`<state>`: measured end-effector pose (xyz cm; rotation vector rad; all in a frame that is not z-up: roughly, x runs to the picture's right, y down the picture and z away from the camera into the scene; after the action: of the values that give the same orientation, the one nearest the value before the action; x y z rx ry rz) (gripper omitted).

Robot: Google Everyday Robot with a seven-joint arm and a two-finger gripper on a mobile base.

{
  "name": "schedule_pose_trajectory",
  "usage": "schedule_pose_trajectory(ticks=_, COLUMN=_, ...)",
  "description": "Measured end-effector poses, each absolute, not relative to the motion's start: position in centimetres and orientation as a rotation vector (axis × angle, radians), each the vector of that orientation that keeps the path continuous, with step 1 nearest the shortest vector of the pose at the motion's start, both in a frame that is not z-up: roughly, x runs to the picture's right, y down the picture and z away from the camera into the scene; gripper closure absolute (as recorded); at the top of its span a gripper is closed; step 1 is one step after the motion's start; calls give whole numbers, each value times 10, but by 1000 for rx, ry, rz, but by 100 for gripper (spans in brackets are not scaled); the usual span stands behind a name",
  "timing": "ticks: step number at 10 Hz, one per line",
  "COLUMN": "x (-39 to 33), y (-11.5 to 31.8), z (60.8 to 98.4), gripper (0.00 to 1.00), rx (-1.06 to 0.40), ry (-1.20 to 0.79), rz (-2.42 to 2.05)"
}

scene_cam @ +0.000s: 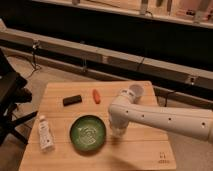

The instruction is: Place the white sponge in the ceramic bowl

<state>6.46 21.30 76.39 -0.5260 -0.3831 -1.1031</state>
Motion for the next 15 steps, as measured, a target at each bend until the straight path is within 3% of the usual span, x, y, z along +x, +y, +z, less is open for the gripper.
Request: schedule_pose_trajectory(ticks=15, x=-31, y=208, z=737, gripper=85, rx=-522, ry=-445, rz=-1213)
